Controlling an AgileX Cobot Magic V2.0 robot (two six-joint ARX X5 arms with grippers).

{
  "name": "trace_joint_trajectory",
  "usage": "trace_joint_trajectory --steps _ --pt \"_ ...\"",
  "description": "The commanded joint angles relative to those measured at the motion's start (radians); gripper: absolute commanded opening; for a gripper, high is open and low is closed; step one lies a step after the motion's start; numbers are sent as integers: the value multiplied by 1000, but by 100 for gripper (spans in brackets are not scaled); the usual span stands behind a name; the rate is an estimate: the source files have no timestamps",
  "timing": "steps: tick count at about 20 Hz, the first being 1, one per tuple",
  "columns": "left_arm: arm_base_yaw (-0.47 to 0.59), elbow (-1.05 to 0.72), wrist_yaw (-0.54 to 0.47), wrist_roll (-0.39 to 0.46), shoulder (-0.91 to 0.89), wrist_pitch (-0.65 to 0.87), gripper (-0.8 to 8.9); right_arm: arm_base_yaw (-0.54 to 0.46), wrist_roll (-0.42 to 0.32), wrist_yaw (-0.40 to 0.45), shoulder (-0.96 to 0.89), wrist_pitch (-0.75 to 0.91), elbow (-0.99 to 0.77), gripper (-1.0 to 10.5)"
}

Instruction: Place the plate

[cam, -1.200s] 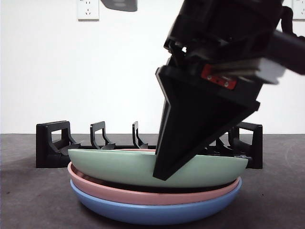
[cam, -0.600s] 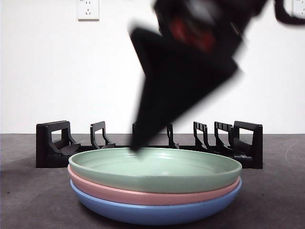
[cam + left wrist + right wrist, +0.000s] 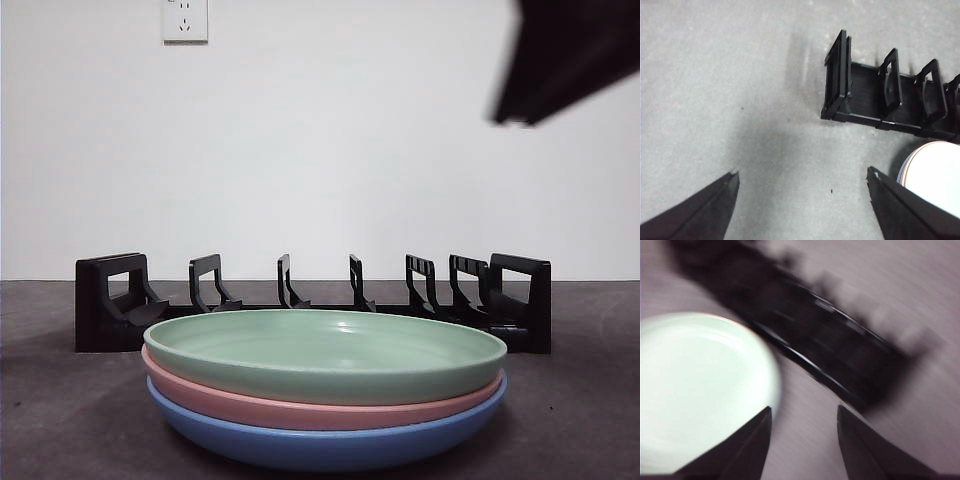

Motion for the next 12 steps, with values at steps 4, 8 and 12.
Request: trace_joint_trajectory --steps 4,8,12 --pt "0 10 -4 17 5 -10 406 -193 39 0 -172 -18 -34 210" --pt "0 10 -5 17 6 -1 404 -215 39 0 -228 -41 -34 209" --pt "0 10 3 14 6 5 8 -215 40 0 -242 -24 -34 19"
